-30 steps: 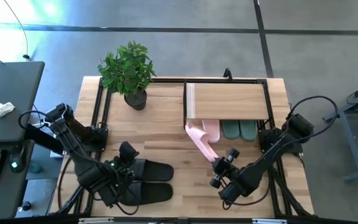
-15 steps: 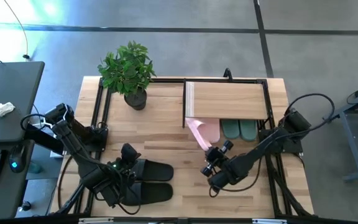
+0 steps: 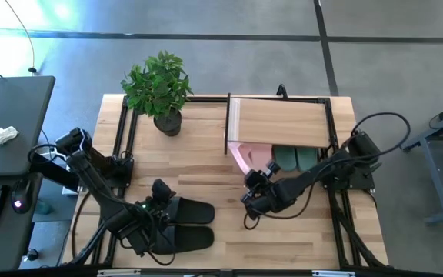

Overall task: Pick and place slides into the shelf
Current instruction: Put the pink slide under the shelf

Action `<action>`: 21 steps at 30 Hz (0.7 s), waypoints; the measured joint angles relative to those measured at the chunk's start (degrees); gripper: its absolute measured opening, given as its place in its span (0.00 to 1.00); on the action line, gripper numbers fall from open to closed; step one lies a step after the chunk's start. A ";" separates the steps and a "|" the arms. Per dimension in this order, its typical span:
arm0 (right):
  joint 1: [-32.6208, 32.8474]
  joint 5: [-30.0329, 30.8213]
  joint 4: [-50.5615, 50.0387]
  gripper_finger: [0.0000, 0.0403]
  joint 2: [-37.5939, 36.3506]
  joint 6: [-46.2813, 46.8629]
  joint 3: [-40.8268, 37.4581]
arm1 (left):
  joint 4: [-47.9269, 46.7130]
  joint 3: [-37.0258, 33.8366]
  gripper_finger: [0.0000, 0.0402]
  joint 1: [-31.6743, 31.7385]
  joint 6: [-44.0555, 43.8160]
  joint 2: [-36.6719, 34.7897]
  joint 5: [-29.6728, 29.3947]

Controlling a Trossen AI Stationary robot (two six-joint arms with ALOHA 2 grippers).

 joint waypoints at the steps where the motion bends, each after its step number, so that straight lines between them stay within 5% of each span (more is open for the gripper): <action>1: -0.53 -0.30 0.15 0.04 0.00 -0.73 0.00 | 0.39 -0.38 0.41 0.00 -0.02 0.00 0.00; 21: -5.99 -1.39 5.90 0.04 9.35 -4.97 0.04 | 4.27 -2.69 0.41 0.00 0.31 0.00 -3.12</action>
